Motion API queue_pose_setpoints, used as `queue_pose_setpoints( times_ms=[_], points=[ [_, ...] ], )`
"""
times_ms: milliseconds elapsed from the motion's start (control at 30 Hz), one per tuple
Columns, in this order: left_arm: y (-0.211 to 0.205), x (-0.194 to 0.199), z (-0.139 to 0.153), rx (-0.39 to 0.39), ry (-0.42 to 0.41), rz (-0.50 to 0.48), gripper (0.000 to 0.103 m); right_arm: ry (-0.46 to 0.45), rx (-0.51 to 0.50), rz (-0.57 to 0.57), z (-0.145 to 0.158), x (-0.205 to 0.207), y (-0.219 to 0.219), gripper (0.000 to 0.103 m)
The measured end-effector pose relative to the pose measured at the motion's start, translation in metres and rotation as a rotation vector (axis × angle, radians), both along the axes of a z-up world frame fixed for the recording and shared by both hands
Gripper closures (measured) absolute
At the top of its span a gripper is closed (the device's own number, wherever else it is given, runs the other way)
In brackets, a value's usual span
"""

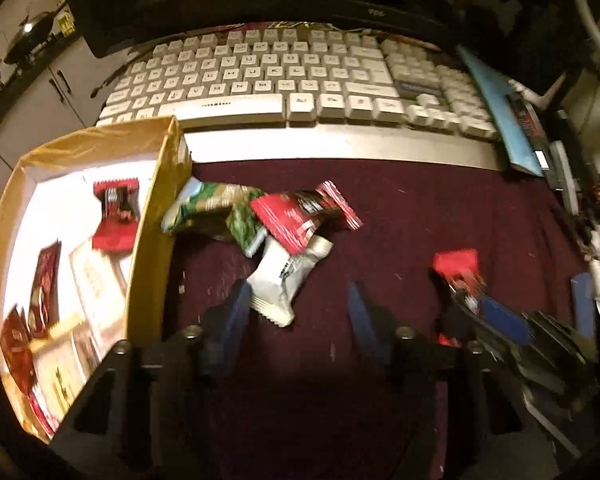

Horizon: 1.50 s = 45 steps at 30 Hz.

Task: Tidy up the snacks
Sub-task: 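Grasp the white wrapped snack with the left gripper while the right gripper holds the red candy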

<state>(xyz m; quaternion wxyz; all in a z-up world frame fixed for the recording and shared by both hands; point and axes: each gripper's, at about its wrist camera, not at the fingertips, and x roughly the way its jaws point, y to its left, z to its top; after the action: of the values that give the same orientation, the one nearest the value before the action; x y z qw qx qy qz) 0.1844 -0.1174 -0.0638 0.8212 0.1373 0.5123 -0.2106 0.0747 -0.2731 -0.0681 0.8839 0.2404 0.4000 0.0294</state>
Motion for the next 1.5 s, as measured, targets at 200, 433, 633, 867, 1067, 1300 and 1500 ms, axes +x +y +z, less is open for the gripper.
queue_pose_setpoints(
  times_ms=[200,433,633,867,1067,1300,1500],
  points=[
    [-0.004,0.000,-0.007,0.053,-0.044,0.014,0.079,0.002,0.005,0.008,-0.002,0.002,0.000,0.078],
    [0.003,-0.007,0.014,0.019,-0.062,0.002,0.041,0.002,0.003,0.011,-0.004,0.005,0.002,0.078],
    [-0.008,0.007,0.005,0.025,-0.038,-0.028,0.041,0.001,0.008,0.008,-0.004,0.005,0.001,0.078],
    [-0.023,-0.002,-0.009,0.027,-0.047,-0.056,0.079,0.000,0.014,0.002,-0.004,0.004,0.001,0.078],
    [-0.011,-0.011,-0.006,0.004,-0.061,-0.010,0.082,-0.001,0.009,0.003,-0.004,0.004,0.001,0.078],
    [0.035,-0.046,0.023,-0.131,-0.135,0.069,0.082,-0.022,-0.067,0.027,0.005,0.001,0.017,0.078],
    [0.086,-0.076,0.054,-0.222,-0.195,0.158,0.082,-0.081,-0.188,0.070,0.035,-0.007,0.053,0.078]
  ],
)
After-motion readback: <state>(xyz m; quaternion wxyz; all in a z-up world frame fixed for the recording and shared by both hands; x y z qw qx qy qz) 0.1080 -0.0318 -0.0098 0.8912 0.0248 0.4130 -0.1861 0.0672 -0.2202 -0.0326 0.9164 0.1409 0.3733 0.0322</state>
